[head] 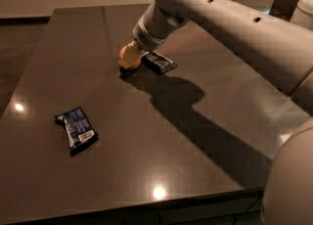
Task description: Move orange near rxbar chocolate
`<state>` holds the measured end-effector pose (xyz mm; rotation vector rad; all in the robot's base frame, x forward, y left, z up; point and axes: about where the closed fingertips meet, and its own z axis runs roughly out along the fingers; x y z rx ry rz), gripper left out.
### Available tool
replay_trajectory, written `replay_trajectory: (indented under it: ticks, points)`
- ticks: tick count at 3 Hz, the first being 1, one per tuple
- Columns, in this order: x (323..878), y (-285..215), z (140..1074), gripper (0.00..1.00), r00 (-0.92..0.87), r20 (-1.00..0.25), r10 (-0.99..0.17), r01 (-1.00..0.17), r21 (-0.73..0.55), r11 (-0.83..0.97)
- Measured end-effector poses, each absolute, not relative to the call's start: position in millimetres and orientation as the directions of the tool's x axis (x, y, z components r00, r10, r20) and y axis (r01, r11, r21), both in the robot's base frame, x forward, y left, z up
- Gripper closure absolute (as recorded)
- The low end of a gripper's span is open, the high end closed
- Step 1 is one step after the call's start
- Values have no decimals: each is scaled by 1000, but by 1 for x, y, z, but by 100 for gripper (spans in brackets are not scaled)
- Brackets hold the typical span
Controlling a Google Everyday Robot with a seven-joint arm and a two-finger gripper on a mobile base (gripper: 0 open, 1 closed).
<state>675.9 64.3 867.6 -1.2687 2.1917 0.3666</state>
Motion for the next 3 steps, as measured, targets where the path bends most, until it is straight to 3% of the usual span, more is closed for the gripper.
replay_trajectory:
  ticks: [2,3]
  points:
    - [674,58,864,48,-384,-595,-706,-851,-69,521]
    - [675,54,863,17,-379,-597,-707,-849,-79,522]
